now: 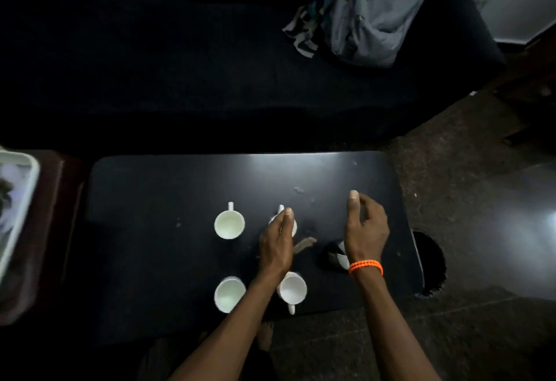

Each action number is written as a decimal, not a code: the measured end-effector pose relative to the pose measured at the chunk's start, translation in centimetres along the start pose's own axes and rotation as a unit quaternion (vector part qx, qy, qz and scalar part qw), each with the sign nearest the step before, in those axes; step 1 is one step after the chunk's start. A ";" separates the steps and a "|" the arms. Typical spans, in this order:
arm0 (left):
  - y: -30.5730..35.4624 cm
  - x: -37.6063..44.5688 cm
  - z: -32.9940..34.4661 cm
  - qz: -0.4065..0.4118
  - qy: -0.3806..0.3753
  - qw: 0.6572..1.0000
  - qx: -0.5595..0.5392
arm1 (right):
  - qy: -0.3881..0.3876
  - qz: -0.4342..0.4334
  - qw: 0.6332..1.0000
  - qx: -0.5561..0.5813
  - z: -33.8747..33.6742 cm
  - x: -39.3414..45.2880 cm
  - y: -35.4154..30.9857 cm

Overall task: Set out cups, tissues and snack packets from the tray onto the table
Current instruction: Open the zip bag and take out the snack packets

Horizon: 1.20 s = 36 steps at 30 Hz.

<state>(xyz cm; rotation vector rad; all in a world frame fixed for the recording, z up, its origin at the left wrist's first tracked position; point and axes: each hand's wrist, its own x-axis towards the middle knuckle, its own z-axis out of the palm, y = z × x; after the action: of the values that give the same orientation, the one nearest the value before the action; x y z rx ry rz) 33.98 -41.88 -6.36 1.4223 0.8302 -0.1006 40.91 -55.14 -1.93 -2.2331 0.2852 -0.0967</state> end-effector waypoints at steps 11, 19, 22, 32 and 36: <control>2.3 3.0 -24.2 0.017 0.184 0.981 -0.065 | -0.236 -0.109 0.965 0.015 19.7 -12.0 -14.0; 1.3 3.0 -43.5 0.023 0.357 0.932 -0.053 | -0.377 -0.241 0.894 0.010 34.3 -22.3 -24.0; -0.2 2.9 -49.6 0.016 0.417 0.909 -0.017 | -0.427 -0.265 0.865 -0.003 39.3 -25.2 -27.1; -2.3 5.4 -63.3 -0.133 0.494 0.852 -0.110 | -0.465 0.007 0.881 0.082 51.1 -31.4 -33.8; -2.7 6.8 -65.4 -0.172 0.439 0.843 -0.261 | -0.533 0.144 0.827 0.110 53.4 -30.7 -35.1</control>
<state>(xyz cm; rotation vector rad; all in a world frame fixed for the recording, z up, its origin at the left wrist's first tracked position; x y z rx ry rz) 8.36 18.77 -7.53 0.7350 1.7151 0.5168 26.02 14.01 -7.23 -1.6694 -0.0233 1.1841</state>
